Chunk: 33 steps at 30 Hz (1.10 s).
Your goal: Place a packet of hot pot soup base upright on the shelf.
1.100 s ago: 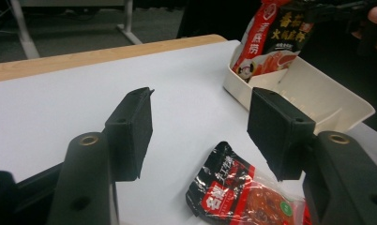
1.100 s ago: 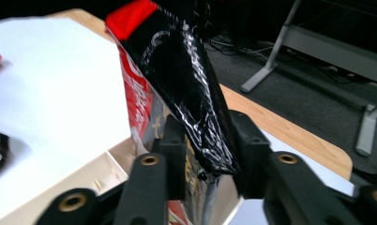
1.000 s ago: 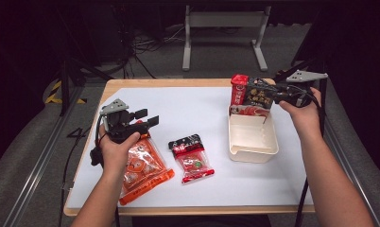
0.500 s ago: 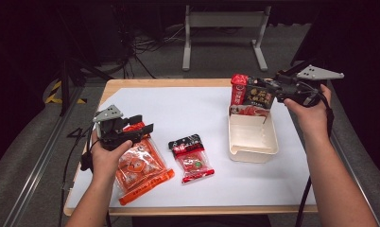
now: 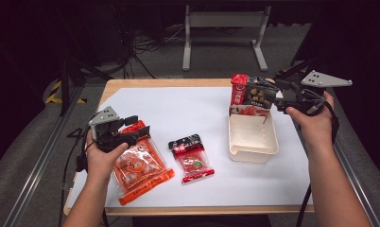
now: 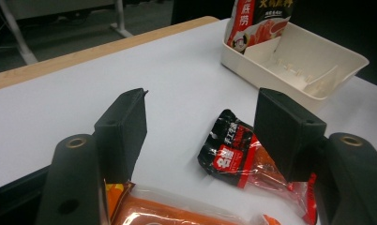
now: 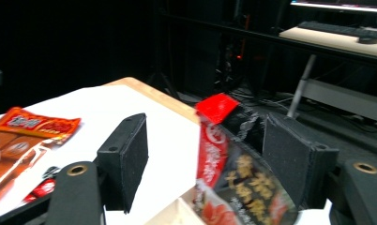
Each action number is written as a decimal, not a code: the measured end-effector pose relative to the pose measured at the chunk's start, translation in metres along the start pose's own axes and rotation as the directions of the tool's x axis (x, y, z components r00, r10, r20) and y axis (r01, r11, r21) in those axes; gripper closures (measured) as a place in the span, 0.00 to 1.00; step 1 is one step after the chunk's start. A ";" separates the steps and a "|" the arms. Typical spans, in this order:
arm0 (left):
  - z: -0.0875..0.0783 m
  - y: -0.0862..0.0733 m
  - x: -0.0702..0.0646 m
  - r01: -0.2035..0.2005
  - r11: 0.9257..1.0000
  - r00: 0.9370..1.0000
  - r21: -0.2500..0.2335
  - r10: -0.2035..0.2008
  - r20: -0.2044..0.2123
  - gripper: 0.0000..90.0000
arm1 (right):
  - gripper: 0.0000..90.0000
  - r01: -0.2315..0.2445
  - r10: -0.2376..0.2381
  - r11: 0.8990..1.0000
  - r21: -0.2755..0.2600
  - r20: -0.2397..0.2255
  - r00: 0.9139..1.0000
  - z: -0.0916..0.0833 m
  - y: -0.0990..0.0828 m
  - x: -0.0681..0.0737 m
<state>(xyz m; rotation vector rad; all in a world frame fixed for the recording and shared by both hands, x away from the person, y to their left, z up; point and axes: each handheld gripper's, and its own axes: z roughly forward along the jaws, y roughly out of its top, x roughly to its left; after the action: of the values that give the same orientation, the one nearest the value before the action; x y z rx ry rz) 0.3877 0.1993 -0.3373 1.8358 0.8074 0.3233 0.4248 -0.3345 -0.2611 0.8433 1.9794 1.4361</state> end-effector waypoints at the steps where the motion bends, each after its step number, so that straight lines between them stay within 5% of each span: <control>1: -0.001 0.000 0.001 -0.006 1.000 1.000 -0.001 0.006 0.003 0.40 | 0.36 -0.001 0.001 1.000 -0.001 -0.008 1.000 0.000 -0.001 0.002; 11: -0.007 -0.002 0.010 -0.002 1.000 1.000 -0.005 0.002 -0.024 0.38 | 0.36 -0.003 0.004 1.000 0.016 -0.098 0.995 -0.010 -0.015 0.028; 19: -0.013 -0.003 0.017 0.025 1.000 0.998 0.006 -0.025 -0.065 0.36 | 0.36 0.000 0.004 0.999 0.033 -0.116 0.993 -0.011 -0.025 0.036; 27: -0.017 -0.005 0.022 -0.006 1.000 0.992 0.029 0.009 -0.122 0.33 | 0.35 -0.001 0.007 0.999 0.047 -0.136 0.991 -0.008 -0.031 0.041; 30: -0.018 -0.009 0.031 -0.036 0.997 0.988 0.065 0.045 -0.149 0.32 | 0.35 0.003 0.006 0.998 0.059 -0.145 0.989 -0.005 -0.034 0.043; 33: -0.019 -0.013 0.038 -0.028 0.997 0.987 0.068 0.038 -0.157 0.32 | 0.35 0.005 0.004 0.998 0.061 -0.148 0.989 -0.004 -0.035 0.044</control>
<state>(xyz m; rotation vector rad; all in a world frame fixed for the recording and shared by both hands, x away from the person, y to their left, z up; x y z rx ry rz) 0.4001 0.2410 -0.3472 1.9041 0.9062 0.4737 0.3873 -0.3119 -0.2966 0.7819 2.1434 1.4817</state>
